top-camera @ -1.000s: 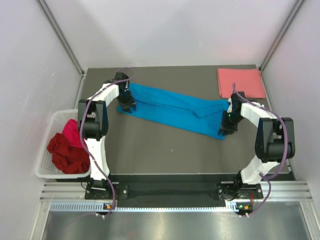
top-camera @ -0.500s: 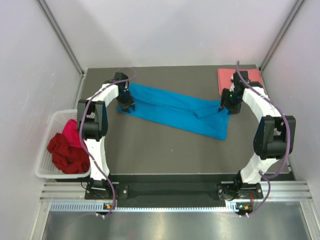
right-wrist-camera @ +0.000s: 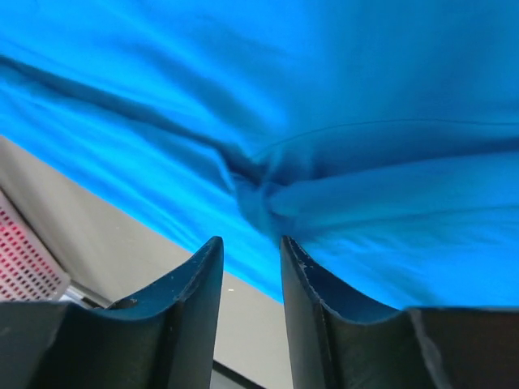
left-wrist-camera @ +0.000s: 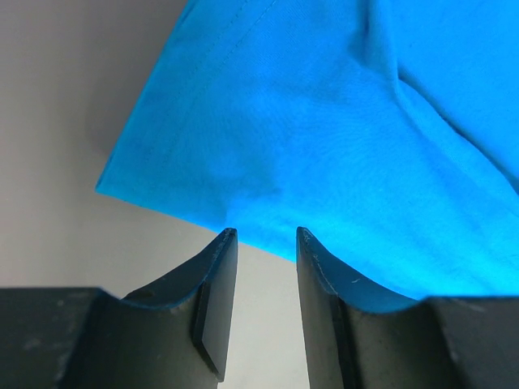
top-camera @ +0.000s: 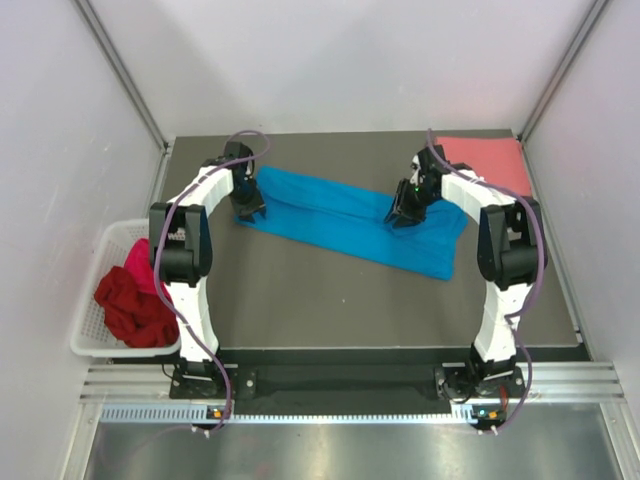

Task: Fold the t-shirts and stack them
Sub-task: Fold the tshirt

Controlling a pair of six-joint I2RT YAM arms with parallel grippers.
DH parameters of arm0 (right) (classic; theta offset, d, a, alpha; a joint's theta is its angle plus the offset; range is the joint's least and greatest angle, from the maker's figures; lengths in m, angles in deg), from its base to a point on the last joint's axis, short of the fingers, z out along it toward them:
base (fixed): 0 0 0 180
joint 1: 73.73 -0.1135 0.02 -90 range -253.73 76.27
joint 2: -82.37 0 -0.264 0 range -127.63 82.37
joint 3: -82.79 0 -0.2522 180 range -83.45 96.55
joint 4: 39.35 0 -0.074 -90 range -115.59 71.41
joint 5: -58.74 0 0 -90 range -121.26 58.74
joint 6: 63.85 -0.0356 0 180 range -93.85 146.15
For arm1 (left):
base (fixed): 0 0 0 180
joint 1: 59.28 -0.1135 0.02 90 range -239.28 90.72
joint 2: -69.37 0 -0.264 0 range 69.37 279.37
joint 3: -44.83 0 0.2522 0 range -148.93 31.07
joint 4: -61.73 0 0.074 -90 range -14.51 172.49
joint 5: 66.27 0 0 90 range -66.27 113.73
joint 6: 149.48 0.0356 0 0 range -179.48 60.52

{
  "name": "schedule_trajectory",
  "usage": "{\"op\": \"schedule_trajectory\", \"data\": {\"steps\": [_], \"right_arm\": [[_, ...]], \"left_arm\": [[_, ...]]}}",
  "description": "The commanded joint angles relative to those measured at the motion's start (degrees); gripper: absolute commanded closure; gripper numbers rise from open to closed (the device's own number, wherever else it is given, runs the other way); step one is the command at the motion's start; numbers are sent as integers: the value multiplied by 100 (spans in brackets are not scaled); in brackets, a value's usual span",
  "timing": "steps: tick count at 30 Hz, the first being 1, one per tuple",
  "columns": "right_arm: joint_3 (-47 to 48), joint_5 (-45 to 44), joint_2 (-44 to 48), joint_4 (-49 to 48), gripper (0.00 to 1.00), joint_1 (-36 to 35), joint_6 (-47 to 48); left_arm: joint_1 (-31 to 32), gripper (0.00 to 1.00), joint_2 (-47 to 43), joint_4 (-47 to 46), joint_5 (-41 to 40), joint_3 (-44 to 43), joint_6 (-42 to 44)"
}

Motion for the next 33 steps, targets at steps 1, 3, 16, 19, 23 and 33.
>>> {"op": "schedule_trajectory", "data": {"steps": [1,3,16,19,23,33], "right_arm": [[67,128,96,-344,64,-181,-324],[-47,-4,123,-353,62,-233,-351],[-337,-804,737,-501,43,64,-298],[-776,-725,1010,-694,42,530,-298],[-1032,-462,1133,-827,45,1119,-193],[-1059,-575,1028,-853,51,1577,124]], "left_arm": [[-35,60,-364,6,-35,50,92],[-35,60,-373,6,-35,59,110],[-35,60,-390,6,141,172,92],[-35,60,-417,-37,220,278,66],[-35,60,-461,-47,281,332,48],[-35,60,-540,-55,299,375,31]]}}
